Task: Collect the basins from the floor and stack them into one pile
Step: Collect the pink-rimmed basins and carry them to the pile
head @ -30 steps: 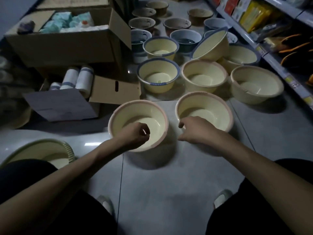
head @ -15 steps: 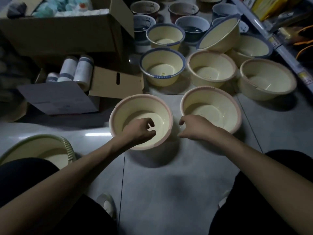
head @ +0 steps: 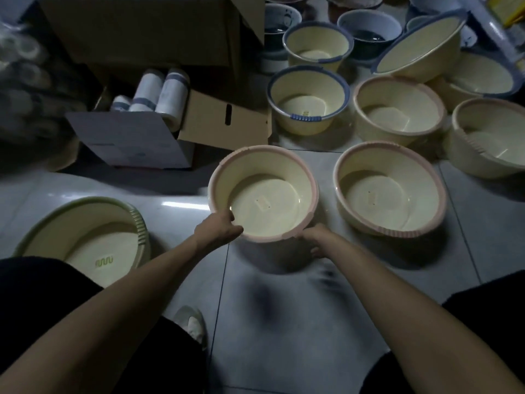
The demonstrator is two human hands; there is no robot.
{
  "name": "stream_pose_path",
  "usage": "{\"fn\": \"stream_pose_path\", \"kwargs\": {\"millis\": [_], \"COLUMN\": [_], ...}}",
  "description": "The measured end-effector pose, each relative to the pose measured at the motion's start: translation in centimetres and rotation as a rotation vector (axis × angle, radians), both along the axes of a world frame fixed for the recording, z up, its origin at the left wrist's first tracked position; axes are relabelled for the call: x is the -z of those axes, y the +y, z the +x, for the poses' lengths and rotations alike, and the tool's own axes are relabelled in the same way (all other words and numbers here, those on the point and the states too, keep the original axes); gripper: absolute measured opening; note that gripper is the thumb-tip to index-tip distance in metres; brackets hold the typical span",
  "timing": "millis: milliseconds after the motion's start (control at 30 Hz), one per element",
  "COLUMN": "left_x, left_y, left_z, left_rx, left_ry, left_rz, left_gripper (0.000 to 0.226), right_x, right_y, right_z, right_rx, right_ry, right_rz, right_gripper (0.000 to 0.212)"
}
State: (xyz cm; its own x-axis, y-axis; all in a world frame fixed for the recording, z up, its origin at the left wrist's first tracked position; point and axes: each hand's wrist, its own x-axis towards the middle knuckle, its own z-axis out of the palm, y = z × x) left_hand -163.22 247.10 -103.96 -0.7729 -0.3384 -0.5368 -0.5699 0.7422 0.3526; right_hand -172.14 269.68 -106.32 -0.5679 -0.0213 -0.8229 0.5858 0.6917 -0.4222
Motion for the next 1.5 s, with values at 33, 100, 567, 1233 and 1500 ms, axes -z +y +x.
{"fn": "stream_pose_path", "kwargs": {"millis": [33, 100, 567, 1233, 1500], "left_x": [0.9, 3.1, 10.2, 10.7, 7.7], "left_y": [0.2, 0.5, 3.7, 8.6, 7.0], "left_z": [0.2, 0.3, -2.1, -3.5, -3.4], "left_rx": [-0.014, -0.053, -0.635, -1.214, -1.204], "left_ry": [-0.004, -0.006, 0.096, 0.365, 0.366], "left_rz": [0.023, 0.106, 0.234, 0.621, 0.741], "left_gripper": [0.033, 0.035, 0.068, 0.11, 0.109], "right_x": [1.0, 2.9, 8.8, 7.7, 3.9], "right_y": [-0.4, -0.6, 13.9, 13.9, 11.5], "right_z": [0.2, -0.2, -7.3, -6.7, -9.5], "right_rx": [0.094, 0.28, 1.326, 1.254, 1.18], "right_ry": [-0.03, -0.055, 0.11, 0.084, 0.166], "right_rz": [-0.058, -0.162, -0.556, -0.469, -0.405], "right_gripper": [0.055, 0.068, 0.074, 0.03, 0.046]}}
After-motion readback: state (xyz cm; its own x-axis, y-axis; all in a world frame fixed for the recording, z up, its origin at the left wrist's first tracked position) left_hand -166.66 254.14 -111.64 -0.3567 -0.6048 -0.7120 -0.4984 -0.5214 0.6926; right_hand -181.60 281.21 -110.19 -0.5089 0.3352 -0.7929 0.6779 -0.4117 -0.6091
